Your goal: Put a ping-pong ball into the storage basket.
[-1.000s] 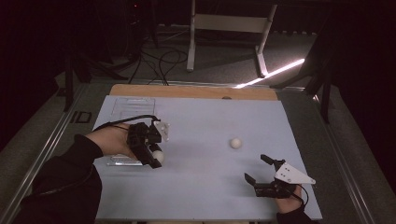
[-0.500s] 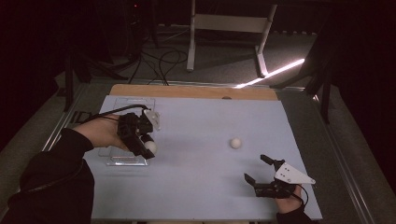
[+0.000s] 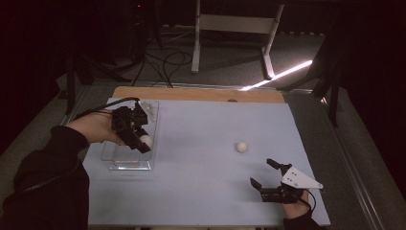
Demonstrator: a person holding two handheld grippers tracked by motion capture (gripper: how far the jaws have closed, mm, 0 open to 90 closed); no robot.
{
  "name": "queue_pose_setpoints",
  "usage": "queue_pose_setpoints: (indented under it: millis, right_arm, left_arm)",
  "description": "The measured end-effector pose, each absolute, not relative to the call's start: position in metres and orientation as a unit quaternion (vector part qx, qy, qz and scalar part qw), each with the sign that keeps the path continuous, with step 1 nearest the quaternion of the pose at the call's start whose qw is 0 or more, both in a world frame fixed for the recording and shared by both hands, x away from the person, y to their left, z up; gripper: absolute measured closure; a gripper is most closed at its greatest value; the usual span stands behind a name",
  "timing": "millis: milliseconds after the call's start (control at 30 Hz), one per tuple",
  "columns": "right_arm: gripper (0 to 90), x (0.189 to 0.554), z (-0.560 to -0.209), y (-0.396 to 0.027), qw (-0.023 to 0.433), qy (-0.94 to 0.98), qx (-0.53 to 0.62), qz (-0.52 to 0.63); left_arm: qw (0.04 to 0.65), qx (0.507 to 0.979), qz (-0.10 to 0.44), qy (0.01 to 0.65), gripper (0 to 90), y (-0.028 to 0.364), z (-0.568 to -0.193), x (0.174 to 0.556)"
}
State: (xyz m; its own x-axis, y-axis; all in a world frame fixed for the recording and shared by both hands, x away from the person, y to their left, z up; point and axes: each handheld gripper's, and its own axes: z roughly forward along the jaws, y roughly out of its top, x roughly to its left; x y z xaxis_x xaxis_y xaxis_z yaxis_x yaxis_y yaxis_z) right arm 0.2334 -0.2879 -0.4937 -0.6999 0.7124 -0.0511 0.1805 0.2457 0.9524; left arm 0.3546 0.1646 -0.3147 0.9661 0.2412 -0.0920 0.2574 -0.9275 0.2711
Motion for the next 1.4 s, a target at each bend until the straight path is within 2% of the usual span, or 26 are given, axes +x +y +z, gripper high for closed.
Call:
queue_pose_setpoints:
  millis: [500, 900, 1400]
  right_arm:
    - [9.6, 0.233, -0.494, -0.288, 0.247, 0.749, 0.297, 0.538]
    - [9.6, 0.233, -0.493, -0.288, 0.247, 0.750, 0.297, 0.538]
    - [9.6, 0.233, -0.493, -0.289, 0.246, 0.749, 0.295, 0.539]
  left_arm:
    - [0.150, 0.977, -0.002, 0.154, 52.0, 0.176, -0.321, 0.375]
    - [0.138, 0.974, 0.013, 0.178, 52.0, 0.187, -0.346, 0.389]
    - [0.131, 0.977, 0.000, 0.168, 52.0, 0.191, -0.378, 0.397]
